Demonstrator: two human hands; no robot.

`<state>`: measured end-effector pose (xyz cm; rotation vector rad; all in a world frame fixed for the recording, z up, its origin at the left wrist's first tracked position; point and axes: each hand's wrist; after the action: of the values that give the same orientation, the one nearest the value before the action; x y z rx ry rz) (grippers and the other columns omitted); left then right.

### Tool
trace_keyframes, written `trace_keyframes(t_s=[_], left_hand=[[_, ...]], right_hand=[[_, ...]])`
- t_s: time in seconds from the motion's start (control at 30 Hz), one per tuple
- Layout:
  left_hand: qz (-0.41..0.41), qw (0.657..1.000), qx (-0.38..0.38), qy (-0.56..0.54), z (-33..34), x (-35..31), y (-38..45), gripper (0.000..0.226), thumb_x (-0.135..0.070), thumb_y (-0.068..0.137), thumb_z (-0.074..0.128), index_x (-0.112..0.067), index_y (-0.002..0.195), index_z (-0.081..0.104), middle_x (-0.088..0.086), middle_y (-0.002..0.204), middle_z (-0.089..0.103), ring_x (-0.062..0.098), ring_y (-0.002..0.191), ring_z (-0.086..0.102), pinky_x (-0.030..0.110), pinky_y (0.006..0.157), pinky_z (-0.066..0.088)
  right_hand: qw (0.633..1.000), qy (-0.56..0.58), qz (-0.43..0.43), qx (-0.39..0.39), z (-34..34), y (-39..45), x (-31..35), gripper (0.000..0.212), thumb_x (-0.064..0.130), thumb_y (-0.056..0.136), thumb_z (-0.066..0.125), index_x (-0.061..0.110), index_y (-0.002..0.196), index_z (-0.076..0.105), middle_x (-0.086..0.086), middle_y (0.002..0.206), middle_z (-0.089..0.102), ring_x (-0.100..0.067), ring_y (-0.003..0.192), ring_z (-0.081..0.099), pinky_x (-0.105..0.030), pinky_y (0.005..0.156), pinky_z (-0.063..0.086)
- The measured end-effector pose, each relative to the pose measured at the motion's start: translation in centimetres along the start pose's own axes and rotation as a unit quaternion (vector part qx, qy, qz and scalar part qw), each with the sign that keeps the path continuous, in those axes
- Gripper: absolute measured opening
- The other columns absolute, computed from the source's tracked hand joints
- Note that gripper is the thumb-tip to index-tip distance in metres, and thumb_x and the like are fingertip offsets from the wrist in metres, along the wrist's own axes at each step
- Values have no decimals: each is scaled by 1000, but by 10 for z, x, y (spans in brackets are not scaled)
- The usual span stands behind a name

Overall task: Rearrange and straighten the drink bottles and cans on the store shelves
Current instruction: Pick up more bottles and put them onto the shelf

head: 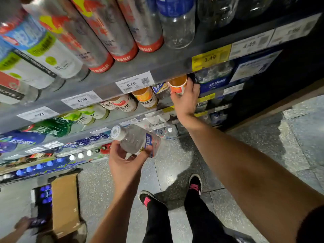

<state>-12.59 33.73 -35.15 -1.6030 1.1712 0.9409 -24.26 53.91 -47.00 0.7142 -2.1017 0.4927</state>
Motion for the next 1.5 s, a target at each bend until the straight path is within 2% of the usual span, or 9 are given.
trace_keyframes(t_s=[0.2, 0.4, 0.57, 0.8, 0.97, 1.17, 1.23, 1.37, 1.5], left_hand=[[-12, 1000, -15, -10, -6, 7, -4, 57, -2, 58, 91, -20, 104, 62, -10, 92, 74, -4, 85, 67, 11, 69, 51], [-6, 1000, -25, -15, -14, 6, -9, 52, 13, 68, 83, -16, 105, 61, -8, 93, 74, -3, 84, 66, 9, 70, 50], [-4, 999, -24, -27, -16, 8, -10, 54, 15, 67, 82, -16, 106, 61, -5, 95, 73, 0, 84, 67, 10, 70, 51], [-34, 997, -1, -64, -21, 17, -14, 66, 9, 60, 89, -24, 109, 60, 5, 109, 72, 13, 96, 70, 24, 85, 58], [-20, 997, 27, -73, -36, 29, -13, 66, 3, 62, 90, -27, 112, 60, 9, 116, 69, 12, 99, 70, 22, 81, 57], [7, 998, 59, -22, -48, 28, -6, 65, -17, 60, 94, -10, 115, 61, 11, 108, 70, 18, 97, 69, 20, 78, 56], [20, 998, 62, -6, -40, 26, 2, 63, -29, 57, 91, -8, 109, 64, 8, 100, 73, 16, 87, 70, 21, 75, 55], [-23, 995, 78, -48, -1, 22, 19, 42, 2, 72, 86, -5, 107, 64, 8, 95, 71, 3, 74, 68, 22, 72, 56], [-9, 996, 59, -61, 54, 15, 41, 43, 1, 70, 87, -10, 100, 59, 2, 90, 69, -2, 69, 65, 29, 75, 55]], right_hand=[[995, 87, 45, 30, 3, 4, -4, 67, 17, 70, 81, 7, 125, 44, -5, 110, 64, -30, 101, 64, -34, 80, 50], [998, 34, -14, 50, 2, 12, -14, 86, 33, 61, 83, 9, 135, 46, -12, 130, 50, -31, 126, 45, -42, 104, 43], [995, 55, 2, 82, 0, 19, -14, 85, 33, 65, 86, 14, 135, 41, -10, 123, 62, -33, 110, 61, -35, 83, 50], [999, 45, 19, -17, -1, 6, -20, 95, 41, 62, 88, 2, 139, 45, -14, 127, 64, -31, 117, 60, -34, 96, 47], [988, 119, 21, -96, -7, -21, -23, 76, 52, 59, 81, 5, 115, 59, -6, 99, 72, -14, 86, 67, -23, 84, 54], [974, 179, 123, -66, -67, -102, -38, 74, 38, 63, 91, 14, 124, 57, 6, 104, 66, -11, 93, 64, 2, 74, 40], [977, 166, 120, -55, -92, -132, -46, 71, 37, 64, 91, 16, 123, 57, 7, 104, 67, -10, 93, 64, -6, 77, 42], [969, 182, 158, -55, -129, -176, -62, 55, 39, 62, 89, 22, 107, 63, 9, 95, 72, -7, 87, 68, -31, 86, 53], [961, 199, 181, -68, -151, -190, -72, 46, 26, 67, 90, 23, 103, 62, 11, 90, 70, 5, 79, 65, -29, 82, 52]])
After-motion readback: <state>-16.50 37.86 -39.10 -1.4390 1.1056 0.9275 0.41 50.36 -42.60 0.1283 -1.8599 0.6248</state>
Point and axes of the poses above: each hand's wrist, its own y-axis towards the middle knuckle, its own z-axis out of the palm, x = y × z
